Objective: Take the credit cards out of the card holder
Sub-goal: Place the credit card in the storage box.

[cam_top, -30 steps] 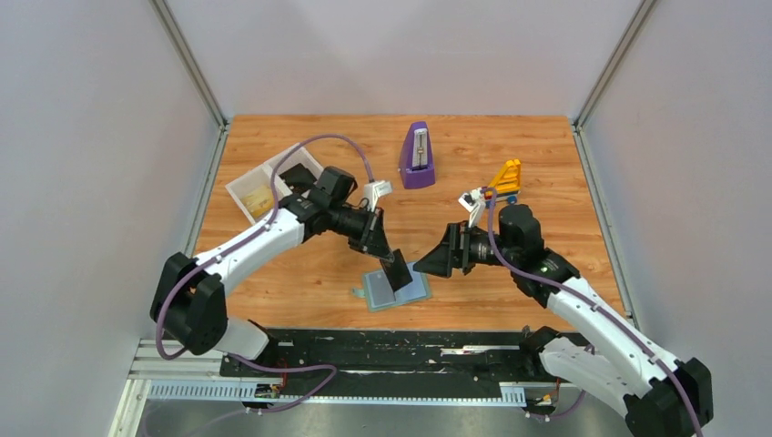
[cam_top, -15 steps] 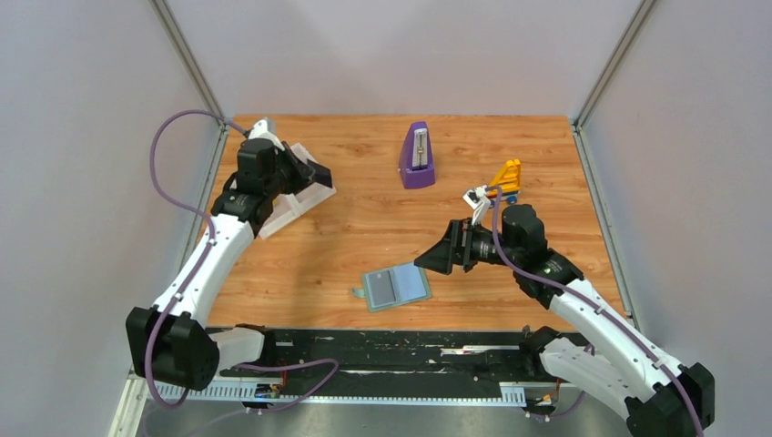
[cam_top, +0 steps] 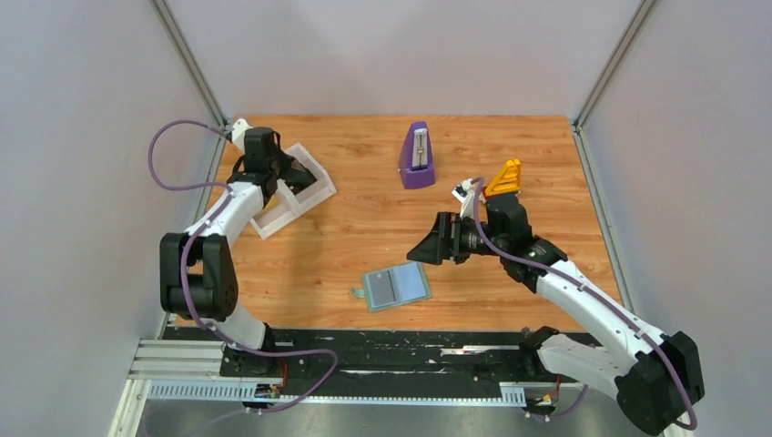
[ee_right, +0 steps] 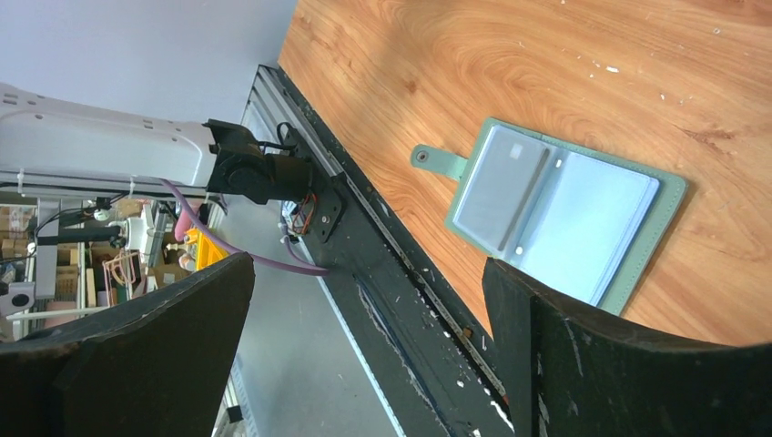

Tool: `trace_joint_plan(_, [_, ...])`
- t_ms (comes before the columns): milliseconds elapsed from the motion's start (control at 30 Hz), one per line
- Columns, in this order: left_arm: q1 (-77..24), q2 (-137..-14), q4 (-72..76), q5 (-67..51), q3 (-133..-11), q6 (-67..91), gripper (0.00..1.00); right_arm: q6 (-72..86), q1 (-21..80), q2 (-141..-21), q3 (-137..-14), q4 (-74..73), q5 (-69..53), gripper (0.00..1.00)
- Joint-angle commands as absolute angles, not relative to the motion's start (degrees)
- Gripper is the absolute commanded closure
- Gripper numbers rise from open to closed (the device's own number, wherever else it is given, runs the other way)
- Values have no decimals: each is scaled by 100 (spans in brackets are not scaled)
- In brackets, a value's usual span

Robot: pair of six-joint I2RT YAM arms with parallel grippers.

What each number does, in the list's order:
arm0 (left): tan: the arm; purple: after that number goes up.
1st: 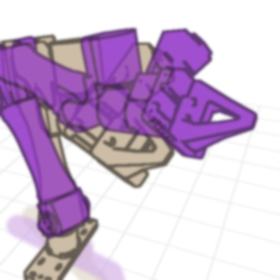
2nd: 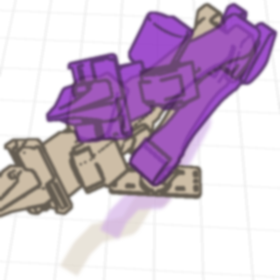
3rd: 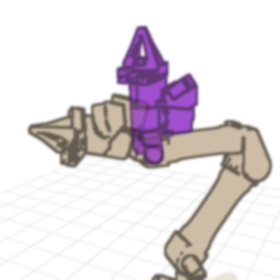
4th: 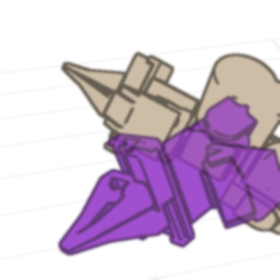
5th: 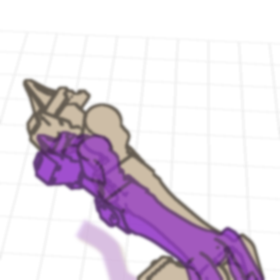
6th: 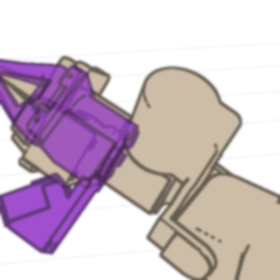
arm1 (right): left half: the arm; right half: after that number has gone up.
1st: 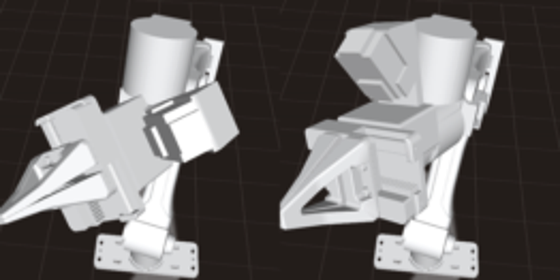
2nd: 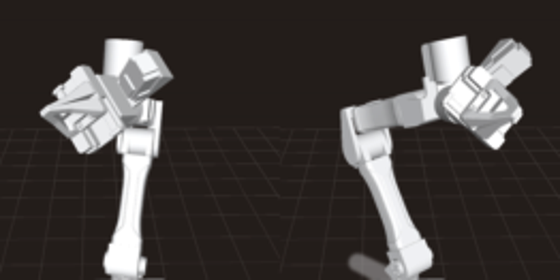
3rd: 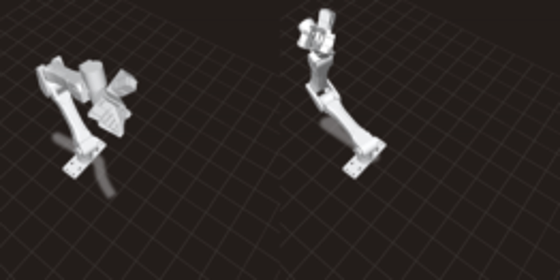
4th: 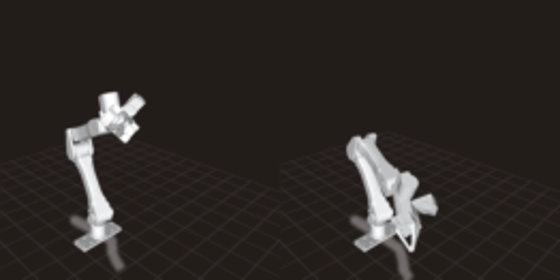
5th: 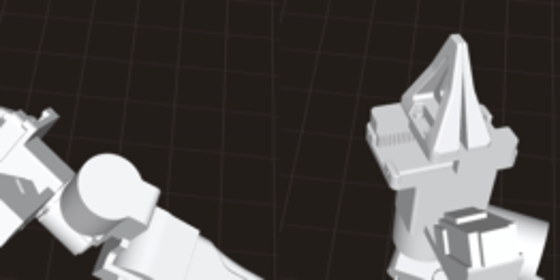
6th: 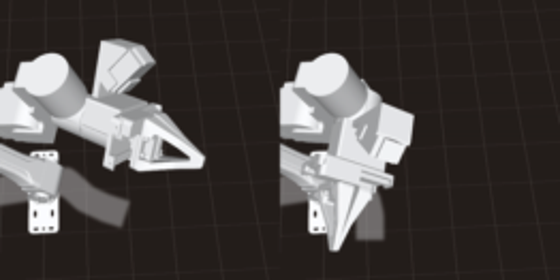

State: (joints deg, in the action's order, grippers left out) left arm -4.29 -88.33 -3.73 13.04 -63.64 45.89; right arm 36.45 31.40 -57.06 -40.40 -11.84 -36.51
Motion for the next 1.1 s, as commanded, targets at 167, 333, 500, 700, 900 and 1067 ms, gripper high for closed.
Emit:
trace_joint_plan(167, [-19,-9930,637,1306,-6928,4902,100,3324,3115,-6420,-4659,-1037,-3682,0])
trace_joint_plan(333, [-18,-10307,784,1224,-7050,4821,100,3236,3111,-6834,-4877,-1039,-3751,0])
trace_joint_plan(500, [144,-10528,935,1073,-7064,4854,100,3208,3111,-7068,-5019,-1042,-3821,0])
trace_joint_plan(700, [153,-10716,986,1068,-7015,4877,100,3200,3103,-7128,-5084,-1037,-3809,0])
trace_joint_plan(900, [154,-10722,1002,1100,-6966,4726,84,3199,3104,-7128,-5039,-1038,-3812,0])
trace_joint_plan(1067, [156,-10680,915,1165,-7037,4615,70,3212,3103,-7074,-5006,-1039,-3797,0])
